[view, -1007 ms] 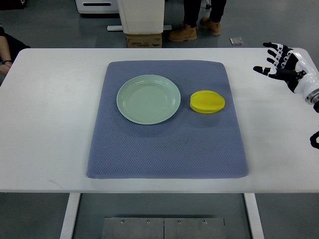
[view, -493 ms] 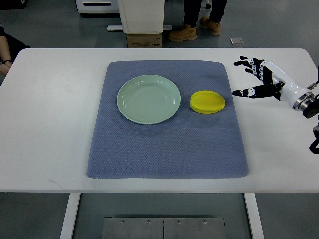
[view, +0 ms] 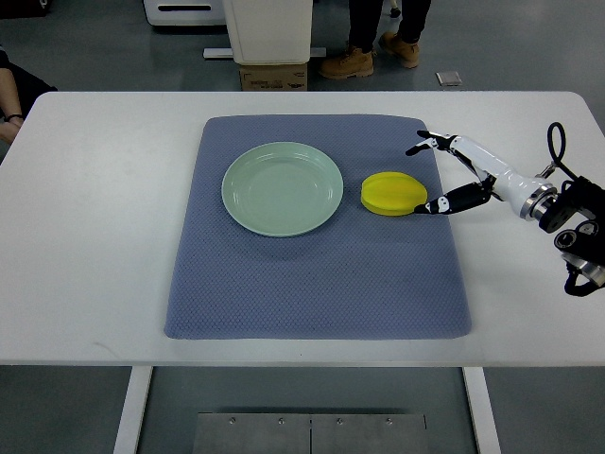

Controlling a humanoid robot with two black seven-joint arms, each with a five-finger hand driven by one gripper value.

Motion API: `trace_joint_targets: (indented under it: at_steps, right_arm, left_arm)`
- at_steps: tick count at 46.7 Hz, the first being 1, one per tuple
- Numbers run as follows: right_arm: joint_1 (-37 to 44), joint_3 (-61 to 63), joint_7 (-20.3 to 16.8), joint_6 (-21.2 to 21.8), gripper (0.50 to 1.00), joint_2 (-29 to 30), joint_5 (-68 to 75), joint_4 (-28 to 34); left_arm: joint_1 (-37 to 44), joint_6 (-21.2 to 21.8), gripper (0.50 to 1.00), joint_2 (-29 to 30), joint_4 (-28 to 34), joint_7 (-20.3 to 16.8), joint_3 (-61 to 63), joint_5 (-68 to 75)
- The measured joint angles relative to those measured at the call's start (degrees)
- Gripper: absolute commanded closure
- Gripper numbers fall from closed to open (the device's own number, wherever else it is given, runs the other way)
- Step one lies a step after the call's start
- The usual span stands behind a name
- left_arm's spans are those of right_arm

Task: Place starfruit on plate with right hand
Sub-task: 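Reach the open right hand toward the yellow starfruit, then close the right hand fingers around the yellow starfruit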

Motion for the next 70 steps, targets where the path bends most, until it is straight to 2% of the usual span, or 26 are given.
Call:
trace_joint_targets:
  at_steps: [21, 48, 53, 58, 66, 70]
  right_arm:
    - [0.5, -1.7, -0.5, -1.9, 0.500, 4.5, 0.1, -1.1]
    - [0.3, -3.3, -0.6, -1.9, 0.509, 6.1, 0.2, -3.9]
    - [0.4, -3.6, -0.5, -2.0, 0.525, 6.5, 0.2, -4.0]
    - [0.4, -3.7, -0.5, -2.0, 0.586, 6.9, 0.2, -4.8]
    - [0.7, -3.7, -0.4, -2.0, 0.592, 8.6, 0.1, -6.9]
    - [0.7, -4.6, -0.3, -2.0, 0.620, 9.1, 0.0, -7.7]
  left_arm:
    - [0.0, 0.0, 0.500, 0.0, 0.0, -0.1, 0.0, 0.0]
    - [0.0, 0.0, 0.500, 0.0, 0.0, 0.0, 0.0, 0.0]
    - [0.0, 0.0, 0.500, 0.0, 0.0, 0.0, 0.0, 0.0]
    - [0.0, 0.0, 0.500, 0.0, 0.0, 0.0, 0.0, 0.0]
    - [0.0, 0.0, 0.500, 0.0, 0.0, 0.0, 0.0, 0.0]
    - [0.0, 0.0, 0.500, 0.0, 0.0, 0.0, 0.0, 0.0]
